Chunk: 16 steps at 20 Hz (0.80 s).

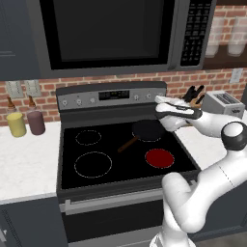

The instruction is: Turn off the front right burner of the stove.

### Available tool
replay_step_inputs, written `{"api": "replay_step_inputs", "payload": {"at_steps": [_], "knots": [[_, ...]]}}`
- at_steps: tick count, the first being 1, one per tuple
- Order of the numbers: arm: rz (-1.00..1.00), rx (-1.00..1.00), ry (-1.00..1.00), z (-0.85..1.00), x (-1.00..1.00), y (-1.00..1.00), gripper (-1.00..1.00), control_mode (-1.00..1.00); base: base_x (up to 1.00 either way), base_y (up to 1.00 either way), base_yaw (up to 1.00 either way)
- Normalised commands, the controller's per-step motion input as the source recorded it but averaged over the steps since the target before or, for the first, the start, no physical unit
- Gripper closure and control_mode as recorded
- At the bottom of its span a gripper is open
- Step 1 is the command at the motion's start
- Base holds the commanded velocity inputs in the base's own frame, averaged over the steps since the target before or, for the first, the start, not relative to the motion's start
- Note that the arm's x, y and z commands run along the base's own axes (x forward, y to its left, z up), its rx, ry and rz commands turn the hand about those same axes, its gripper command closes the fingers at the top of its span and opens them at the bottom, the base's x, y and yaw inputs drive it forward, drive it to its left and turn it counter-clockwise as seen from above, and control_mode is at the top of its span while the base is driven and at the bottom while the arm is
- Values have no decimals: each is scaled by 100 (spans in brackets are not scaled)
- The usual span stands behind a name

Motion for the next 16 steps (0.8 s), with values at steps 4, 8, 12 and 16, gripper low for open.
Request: {"api": "replay_step_inputs", "payload": {"at_steps": [4,8,12,16], "knots": [[0,0,0,-2,35,0,-100,-100,0,0,0],[0,0,0,-10,33,-1,-100,-100,0,0,0],[0,0,0,-18,22,-12,-100,-100,0,0,0],[0,0,0,-16,21,-18,-100,-100,0,0,0]]}}
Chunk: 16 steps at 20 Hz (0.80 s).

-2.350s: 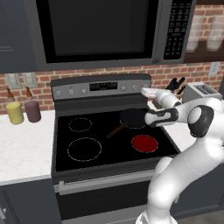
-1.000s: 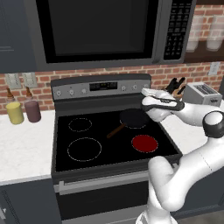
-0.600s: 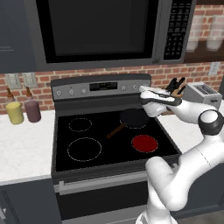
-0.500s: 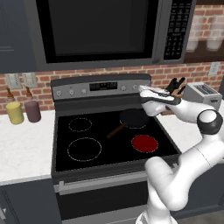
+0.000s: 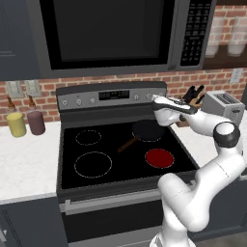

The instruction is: Turn off the front right burner of the stove.

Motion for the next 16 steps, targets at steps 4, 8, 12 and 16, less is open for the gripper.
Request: {"api": "replay_step_inputs", "payload": {"at_steps": [4,8,12,16], "knots": [[0,0,0,-15,21,-19,-100,-100,0,0,0],[0,0,0,-10,20,-18,-100,-100,0,0,0],[0,0,0,-7,20,-11,-100,-100,0,0,0],[0,0,0,-6,21,-8,-100,-100,0,0,0]]}}
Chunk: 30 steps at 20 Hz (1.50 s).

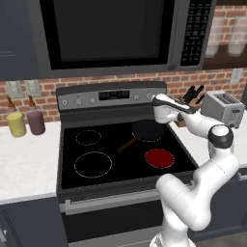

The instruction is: Turn off the front right burner of the stove.

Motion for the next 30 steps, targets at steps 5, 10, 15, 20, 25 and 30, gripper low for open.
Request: {"api": "replay_step_inputs", "payload": {"at_steps": [5,10,15,20,25,30], "knots": [[0,0,0,-10,18,-22,-100,-100,0,0,0],[0,0,0,-6,12,-26,-100,-100,0,0,0],[0,0,0,-6,14,-23,-100,-100,0,0,0],[1,0,0,-12,12,-32,-100,-100,0,0,0],[2,0,0,-10,10,-37,-100,-100,0,0,0],[1,0,0,-6,2,-46,-100,-100,0,0,0]]}}
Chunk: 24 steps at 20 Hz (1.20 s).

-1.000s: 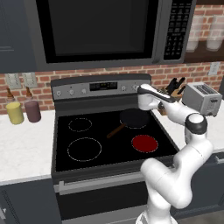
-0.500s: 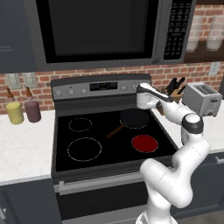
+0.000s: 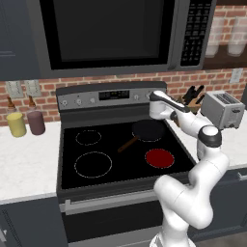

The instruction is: Turn off the front right burner of the stove.

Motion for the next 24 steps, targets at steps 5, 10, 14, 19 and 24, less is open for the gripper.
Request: {"api": "replay_step_inputs", "payload": {"at_steps": [5,10,14,19,24], "knots": [[1,0,0,0,0,-17,-100,-100,0,0,0],[0,0,-2,0,0,-28,-100,-100,0,0,0],[1,0,-1,-5,0,-39,-100,-100,0,0,0],[2,0,0,-3,0,-24,-100,-100,0,0,0],[2,0,0,-2,0,-9,-100,-100,0,0,0]]}}
